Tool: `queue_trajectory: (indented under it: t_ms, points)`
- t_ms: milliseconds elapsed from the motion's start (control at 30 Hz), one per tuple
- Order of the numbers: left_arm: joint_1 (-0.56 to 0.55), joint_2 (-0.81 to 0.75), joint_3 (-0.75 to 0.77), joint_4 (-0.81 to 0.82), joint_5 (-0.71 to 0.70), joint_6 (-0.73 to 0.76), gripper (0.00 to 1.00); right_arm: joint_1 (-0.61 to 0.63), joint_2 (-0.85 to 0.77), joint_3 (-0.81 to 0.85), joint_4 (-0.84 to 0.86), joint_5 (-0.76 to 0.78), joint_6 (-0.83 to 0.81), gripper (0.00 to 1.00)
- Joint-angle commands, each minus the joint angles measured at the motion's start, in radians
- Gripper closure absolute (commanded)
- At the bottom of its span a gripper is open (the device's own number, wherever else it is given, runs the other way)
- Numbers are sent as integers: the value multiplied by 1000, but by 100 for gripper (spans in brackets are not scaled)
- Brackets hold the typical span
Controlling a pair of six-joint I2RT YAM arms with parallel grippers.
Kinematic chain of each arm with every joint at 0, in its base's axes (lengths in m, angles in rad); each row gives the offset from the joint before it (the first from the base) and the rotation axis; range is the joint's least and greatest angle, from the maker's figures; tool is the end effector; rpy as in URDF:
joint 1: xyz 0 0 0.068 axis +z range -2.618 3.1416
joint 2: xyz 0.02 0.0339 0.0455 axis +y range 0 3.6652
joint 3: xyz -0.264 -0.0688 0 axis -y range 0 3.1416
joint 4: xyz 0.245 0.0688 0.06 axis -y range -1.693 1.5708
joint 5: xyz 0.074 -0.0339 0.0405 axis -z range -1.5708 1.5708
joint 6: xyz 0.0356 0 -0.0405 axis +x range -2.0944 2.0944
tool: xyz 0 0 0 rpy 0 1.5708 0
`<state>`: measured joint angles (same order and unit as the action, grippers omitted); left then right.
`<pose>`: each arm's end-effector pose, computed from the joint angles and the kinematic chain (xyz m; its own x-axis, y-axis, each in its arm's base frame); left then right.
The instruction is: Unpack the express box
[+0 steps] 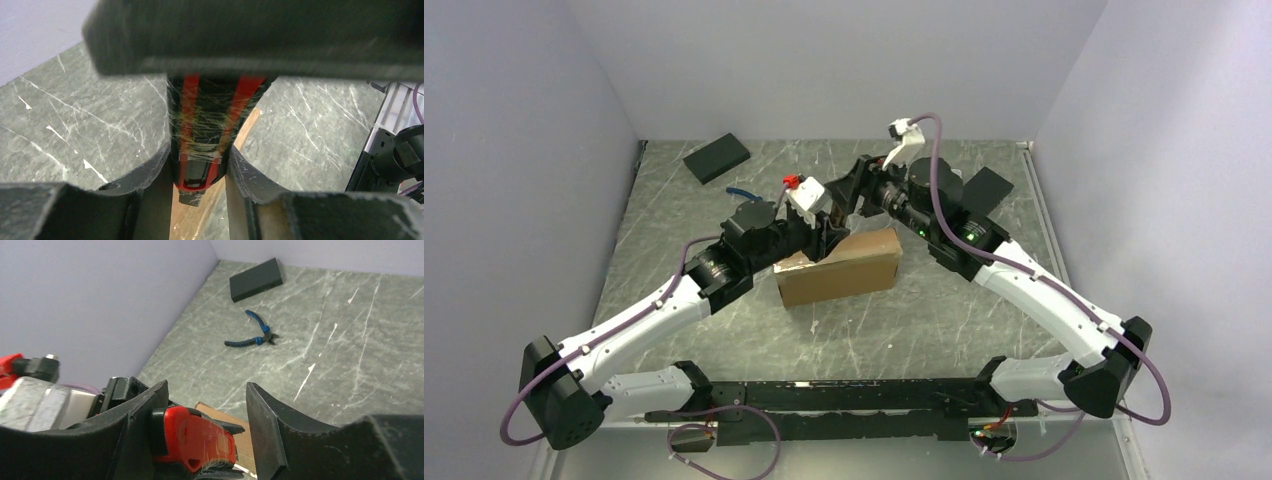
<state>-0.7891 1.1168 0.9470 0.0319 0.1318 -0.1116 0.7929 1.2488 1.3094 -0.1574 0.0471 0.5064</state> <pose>0.1827 -0.1907 0.3535 -0.1848 0.0295 -0.9823 0.7795 0.6131 -0.1283 0.2022 0.2029 0.4281 -0.3885 0.2960 -0.8726 -0.5606 0.6756 0.4788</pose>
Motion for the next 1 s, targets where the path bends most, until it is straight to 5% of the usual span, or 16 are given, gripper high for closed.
queue_trajectory:
  t_ms: [0, 167, 267, 333, 367, 400, 467, 500, 533, 633, 967]
  points:
    - [-7, -16, 39, 47, -8, 34, 100, 38, 20, 65, -48, 54, -38, 39]
    - [-7, -21, 38, 44, -17, 43, 100, 77, 38, 68, -80, 102, -51, 42]
    - [-7, -23, 35, 43, -20, 48, 100, 88, 40, 58, -79, 120, -45, 53]
    - [-7, -24, 35, 44, -18, 47, 100, 93, 38, 57, -82, 135, -51, 77]
    - [-7, -25, 37, 40, -16, 46, 100, 94, 34, 57, -91, 149, -52, 97]
    - [-7, -25, 41, 32, -13, 44, 98, 94, 29, 57, -100, 168, -55, 100]
    - [-7, -29, 45, 15, -16, 17, 64, 94, 4, 40, -100, 214, -74, 100]
    - [-7, -36, 40, 11, -26, -4, 28, 94, -18, 26, -88, 242, -86, 100]
    - [-6, -43, 29, 20, -36, -23, 12, 94, -39, 5, -72, 275, -94, 100]
    - [-5, -78, 3, 18, 10, -27, 1, 93, -117, -55, -24, 418, -76, 100]
    - [4, -65, 124, -283, 345, 310, 0, 89, -292, -162, 54, 601, -302, 100]
